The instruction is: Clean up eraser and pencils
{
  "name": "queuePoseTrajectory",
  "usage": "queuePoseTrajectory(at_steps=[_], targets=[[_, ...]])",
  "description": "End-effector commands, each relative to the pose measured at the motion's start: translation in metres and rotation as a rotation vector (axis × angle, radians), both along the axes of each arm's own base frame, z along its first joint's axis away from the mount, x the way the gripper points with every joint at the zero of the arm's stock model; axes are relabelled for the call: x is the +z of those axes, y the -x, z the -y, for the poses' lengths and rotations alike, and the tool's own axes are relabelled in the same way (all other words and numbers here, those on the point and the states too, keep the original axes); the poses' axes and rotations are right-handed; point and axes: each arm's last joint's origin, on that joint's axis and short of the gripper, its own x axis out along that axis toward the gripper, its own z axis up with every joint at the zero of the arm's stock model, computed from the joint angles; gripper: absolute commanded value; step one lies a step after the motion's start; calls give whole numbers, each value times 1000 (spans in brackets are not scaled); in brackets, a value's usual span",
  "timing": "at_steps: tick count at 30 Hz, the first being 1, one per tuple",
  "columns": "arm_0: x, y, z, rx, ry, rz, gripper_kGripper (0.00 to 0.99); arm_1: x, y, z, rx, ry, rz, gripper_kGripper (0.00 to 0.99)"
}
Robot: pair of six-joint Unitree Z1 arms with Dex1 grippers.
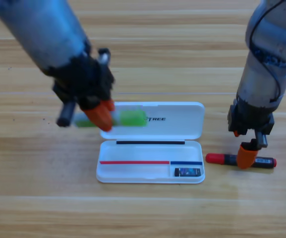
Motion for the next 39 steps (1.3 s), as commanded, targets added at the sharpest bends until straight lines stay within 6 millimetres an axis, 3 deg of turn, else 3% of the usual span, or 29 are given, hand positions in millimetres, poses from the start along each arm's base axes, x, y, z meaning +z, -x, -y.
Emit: queuePoseTrajectory(at_steps=[1,3,11,22,32,39], targets=[[-49,-5,41,-54,-58,-62,0,-48,-15,2,-11,56,-92,756],[-61,-10,48,-62,-68,-67,0,-53,-16,2,-6,64,-101,652],[-93,-25,62,-84,-78,-90,0,-64,-18,4,-5,80,-125,0],[-113,-36,51,-79,-107,-124,0,-38,-12,10,-5,53,-90,0],[-126,-45,42,-28,-193,-92,0,-39,-12,10,-6,56,-93,0],[-138,-49,50,5,-213,-100,0,-39,-12,10,-6,57,-94,0]])
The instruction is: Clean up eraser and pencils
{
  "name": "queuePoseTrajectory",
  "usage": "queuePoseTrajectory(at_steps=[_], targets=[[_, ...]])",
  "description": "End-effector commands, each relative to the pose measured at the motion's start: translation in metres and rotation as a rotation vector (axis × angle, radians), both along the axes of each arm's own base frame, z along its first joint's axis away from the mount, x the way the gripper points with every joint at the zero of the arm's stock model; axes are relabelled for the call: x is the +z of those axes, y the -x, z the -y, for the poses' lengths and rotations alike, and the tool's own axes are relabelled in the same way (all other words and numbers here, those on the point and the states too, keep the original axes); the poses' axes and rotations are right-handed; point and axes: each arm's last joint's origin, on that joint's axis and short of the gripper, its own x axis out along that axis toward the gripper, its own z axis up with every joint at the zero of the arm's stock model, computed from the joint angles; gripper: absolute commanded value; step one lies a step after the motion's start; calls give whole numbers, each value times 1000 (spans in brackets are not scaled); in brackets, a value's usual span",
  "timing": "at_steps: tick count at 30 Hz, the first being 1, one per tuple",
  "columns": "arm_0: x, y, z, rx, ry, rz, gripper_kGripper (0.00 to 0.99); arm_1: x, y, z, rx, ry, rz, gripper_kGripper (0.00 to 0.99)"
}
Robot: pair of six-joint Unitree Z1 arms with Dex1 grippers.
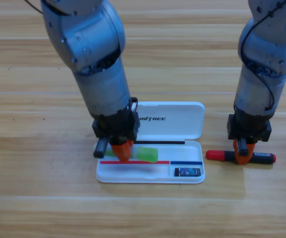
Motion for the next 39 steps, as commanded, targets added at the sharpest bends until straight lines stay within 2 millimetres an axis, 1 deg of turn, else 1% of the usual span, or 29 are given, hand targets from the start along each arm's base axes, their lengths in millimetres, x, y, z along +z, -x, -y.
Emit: queuePoseTrajectory(at_steps=[1,6,17,23,32,39], targets=[[-37,-10,7,49,-70,-36,0,-12,0,10,-18,22,-48,0],[-39,-13,13,87,-71,-26,0,-11,-1,10,-18,20,-45,0],[-33,-12,24,107,-63,-26,0,-12,-1,10,-20,23,-45,0],[-29,-7,28,105,-65,-29,0,-12,0,10,-20,25,-45,0],[-23,5,28,106,-73,-36,0,-12,0,10,-20,26,-46,0],[-23,7,30,106,-78,-28,0,-12,0,10,-21,26,-46,0]])
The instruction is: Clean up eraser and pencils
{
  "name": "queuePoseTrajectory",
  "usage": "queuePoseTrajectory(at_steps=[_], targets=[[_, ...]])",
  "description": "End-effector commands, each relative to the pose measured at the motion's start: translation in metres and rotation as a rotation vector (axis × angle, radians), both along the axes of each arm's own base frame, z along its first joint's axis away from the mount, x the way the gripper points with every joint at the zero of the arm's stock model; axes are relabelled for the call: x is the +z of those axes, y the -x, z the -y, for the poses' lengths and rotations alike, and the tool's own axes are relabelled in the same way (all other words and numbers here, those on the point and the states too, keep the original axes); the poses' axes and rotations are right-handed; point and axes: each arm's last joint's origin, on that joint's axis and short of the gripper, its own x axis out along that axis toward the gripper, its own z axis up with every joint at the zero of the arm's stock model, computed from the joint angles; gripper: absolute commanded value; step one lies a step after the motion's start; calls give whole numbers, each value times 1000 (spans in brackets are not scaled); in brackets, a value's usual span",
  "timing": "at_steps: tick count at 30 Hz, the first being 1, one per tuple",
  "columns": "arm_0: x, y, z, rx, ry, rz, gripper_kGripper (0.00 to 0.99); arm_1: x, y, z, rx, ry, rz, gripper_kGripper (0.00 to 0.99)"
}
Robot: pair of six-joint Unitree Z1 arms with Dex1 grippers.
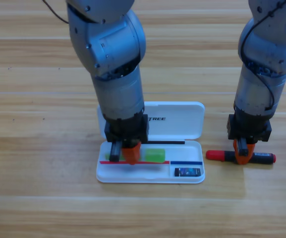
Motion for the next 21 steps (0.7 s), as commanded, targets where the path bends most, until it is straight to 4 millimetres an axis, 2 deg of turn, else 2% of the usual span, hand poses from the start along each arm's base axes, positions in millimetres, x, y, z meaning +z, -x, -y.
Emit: queuePoseTrajectory(at_steps=[1,9,10,11,13,14,17,21], targets=[[-13,9,8,-19,-45,-12,0,-12,0,10,-21,26,-46,0],[-16,8,7,-7,-67,4,0,-11,1,11,-21,28,-46,0],[-16,8,6,-5,-69,5,75,-12,1,11,-21,29,-47,0],[-16,8,6,-3,-71,7,249,-12,1,11,-21,29,-47,0],[-17,8,5,12,-82,19,736,-12,1,11,-21,29,-47,0],[-17,8,5,16,-86,19,870,-12,1,12,-21,30,-48,0],[-17,8,4,19,-89,26,962,-11,2,12,-21,29,-47,0],[-15,8,5,24,-85,31,989,-9,3,13,-23,28,-46,0]])
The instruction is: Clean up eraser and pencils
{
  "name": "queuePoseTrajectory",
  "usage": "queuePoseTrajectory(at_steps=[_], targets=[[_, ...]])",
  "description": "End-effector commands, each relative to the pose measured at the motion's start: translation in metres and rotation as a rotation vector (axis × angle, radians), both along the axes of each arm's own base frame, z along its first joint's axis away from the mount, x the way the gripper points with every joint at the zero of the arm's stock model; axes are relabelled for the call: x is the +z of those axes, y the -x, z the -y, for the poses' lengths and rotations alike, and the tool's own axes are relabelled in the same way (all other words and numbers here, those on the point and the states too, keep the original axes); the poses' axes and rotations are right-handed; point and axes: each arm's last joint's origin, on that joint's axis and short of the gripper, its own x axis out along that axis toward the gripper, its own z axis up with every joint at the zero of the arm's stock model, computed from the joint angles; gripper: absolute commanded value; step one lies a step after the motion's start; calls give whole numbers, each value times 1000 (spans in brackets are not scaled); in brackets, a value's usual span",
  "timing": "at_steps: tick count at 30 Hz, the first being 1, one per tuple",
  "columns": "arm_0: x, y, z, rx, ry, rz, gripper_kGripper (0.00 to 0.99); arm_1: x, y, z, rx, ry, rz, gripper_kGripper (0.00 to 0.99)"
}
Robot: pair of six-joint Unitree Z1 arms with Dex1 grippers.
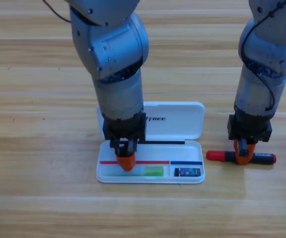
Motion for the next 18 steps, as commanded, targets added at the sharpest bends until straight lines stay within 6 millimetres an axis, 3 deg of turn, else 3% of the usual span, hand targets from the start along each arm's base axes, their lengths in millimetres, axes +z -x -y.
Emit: queuePoseTrajectory(at_steps=[1,6,10,14,18], targets=[[-14,6,4,0,-42,-21,990,-8,2,12,-23,26,-43,0],[-9,6,2,3,-40,-6,990,6,8,18,-21,30,-41,0],[13,8,-8,24,-10,34,990,61,38,29,7,27,-27,0],[52,14,-32,62,43,53,990,110,65,32,46,-14,-12,0],[108,19,-75,106,141,57,990,121,72,15,66,-56,-5,0]])
